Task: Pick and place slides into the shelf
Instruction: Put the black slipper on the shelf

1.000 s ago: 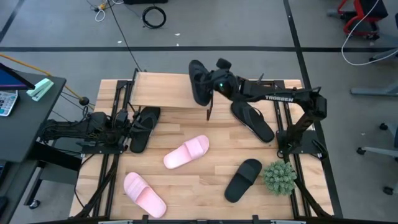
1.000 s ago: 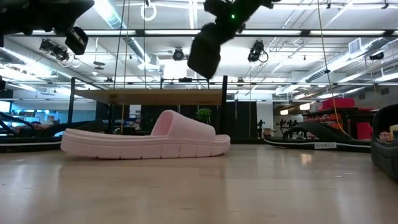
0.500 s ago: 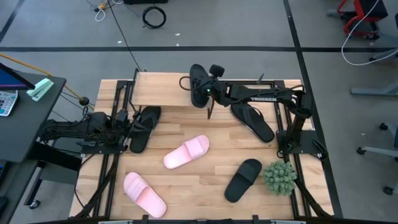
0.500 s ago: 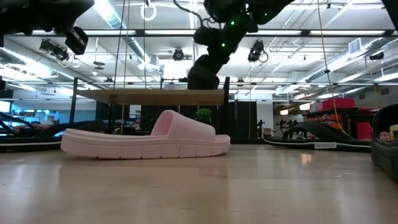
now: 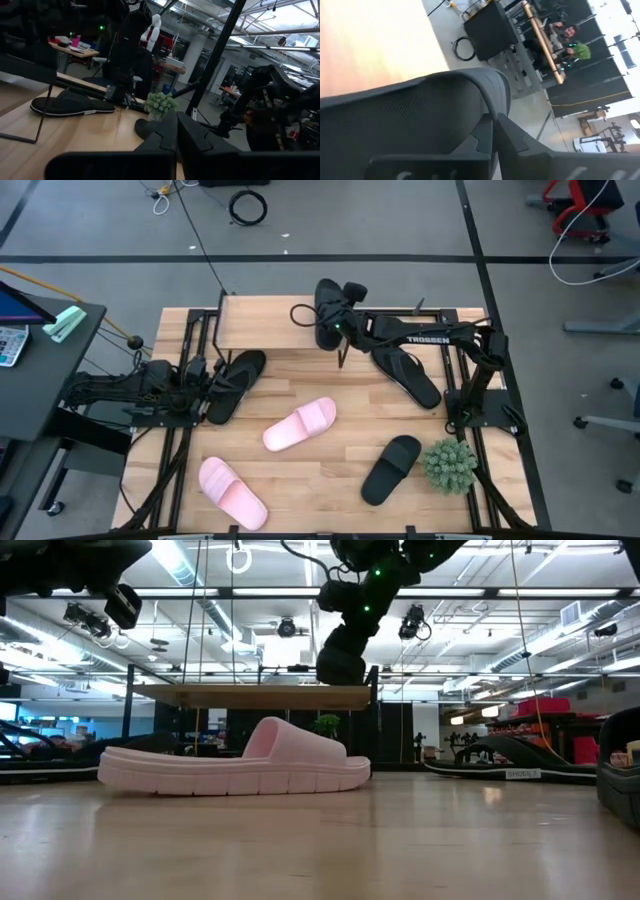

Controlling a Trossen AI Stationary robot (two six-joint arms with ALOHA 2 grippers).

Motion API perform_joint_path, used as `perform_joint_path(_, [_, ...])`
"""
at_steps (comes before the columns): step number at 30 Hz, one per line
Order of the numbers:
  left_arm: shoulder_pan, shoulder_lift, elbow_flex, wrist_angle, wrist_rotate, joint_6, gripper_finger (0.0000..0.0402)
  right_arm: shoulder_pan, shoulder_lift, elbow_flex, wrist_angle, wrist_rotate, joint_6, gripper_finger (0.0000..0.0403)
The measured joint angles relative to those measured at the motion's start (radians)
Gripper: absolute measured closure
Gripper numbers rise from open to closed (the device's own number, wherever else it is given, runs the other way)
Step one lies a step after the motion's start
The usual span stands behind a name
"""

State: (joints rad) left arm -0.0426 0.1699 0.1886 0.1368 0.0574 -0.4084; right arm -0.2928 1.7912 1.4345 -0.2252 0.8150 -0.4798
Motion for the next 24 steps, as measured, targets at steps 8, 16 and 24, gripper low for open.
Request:
perform_joint_path(8, [0.000, 0.000, 0.000, 0.001, 0.000, 0.000, 0.0381, -0.018, 0.000, 0.000, -0.078, -0.003, 0.007, 0.0393])
perform_joint_path(16, [0.000, 0.000, 0.000, 0.002, 0.000, 0.000, 0.0390, -0.022, 0.000, 0.000, -0.078, -0.019, -0.029, 0.0358])
perform_joint_path(24, [0.000, 0.000, 0.000, 0.002, 0.000, -0.001, 0.0386, -0.021, 0.000, 0.000, -0.077, -0.021, -0.053, 0.0290])
